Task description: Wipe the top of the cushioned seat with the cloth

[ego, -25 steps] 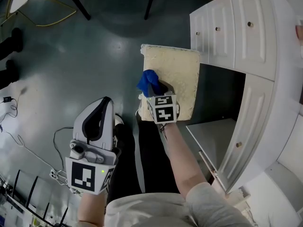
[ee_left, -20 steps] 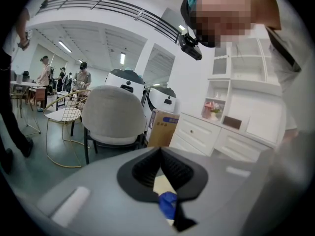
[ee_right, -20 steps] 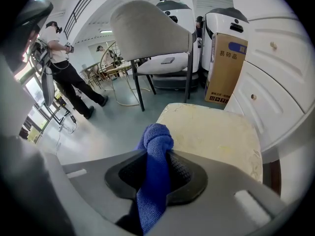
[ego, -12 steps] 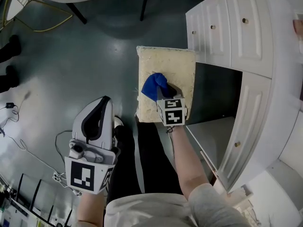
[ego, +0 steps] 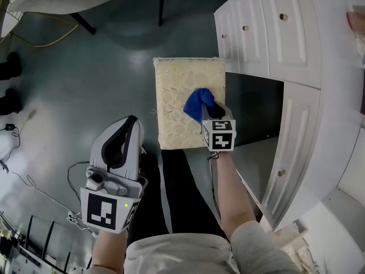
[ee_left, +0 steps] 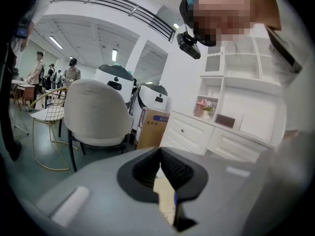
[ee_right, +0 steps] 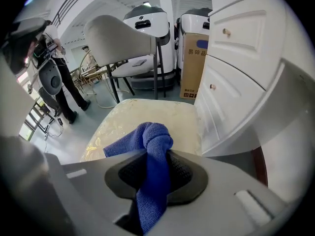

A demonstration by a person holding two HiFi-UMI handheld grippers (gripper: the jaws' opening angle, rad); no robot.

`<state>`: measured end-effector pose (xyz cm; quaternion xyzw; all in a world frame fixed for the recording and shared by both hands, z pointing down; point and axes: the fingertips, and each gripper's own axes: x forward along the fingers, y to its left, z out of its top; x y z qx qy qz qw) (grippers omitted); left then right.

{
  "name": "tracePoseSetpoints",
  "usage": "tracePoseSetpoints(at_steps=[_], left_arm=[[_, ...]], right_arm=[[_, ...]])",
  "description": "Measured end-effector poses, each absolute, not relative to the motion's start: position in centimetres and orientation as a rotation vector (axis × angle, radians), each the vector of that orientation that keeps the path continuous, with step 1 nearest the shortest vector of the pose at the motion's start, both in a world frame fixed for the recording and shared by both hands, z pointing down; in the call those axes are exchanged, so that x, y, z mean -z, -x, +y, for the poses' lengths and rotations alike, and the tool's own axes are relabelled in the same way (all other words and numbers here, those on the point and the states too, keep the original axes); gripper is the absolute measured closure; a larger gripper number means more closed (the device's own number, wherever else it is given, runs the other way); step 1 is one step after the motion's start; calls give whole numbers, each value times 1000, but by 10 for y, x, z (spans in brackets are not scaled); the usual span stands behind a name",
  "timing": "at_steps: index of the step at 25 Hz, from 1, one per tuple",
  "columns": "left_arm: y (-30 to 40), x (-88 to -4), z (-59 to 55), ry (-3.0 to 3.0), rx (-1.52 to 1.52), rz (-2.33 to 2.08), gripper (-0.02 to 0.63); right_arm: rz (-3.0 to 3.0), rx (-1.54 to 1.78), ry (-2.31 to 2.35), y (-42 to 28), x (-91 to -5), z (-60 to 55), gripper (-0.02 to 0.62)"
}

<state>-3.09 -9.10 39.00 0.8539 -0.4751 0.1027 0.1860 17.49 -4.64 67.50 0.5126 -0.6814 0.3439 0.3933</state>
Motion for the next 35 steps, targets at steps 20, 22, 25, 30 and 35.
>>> tracePoseSetpoints(at_steps=[20, 22, 25, 30, 35], left_arm=[[25, -394, -94, -2400, -303, -1347, 620], [24, -393, -96, -2398, -297, -1357, 618], [23, -391, -98, -2396, -289, -1366, 618], [20, -394, -95, -2400, -281, -1351, 618], [15, -397, -84, -2427, -277, -1312, 618]], right_arm=[[-1613, -1014, -1453, -247, -681, -41, 503], [-1622, -1016, -1449, -248, -681, -41, 503], [-1641, -993, -1428, -246, -680, -40, 505], [-1658, -1007, -1416, -242, -680, -30, 506], [-1674, -1021, -1458, -240, -678, -12, 506]])
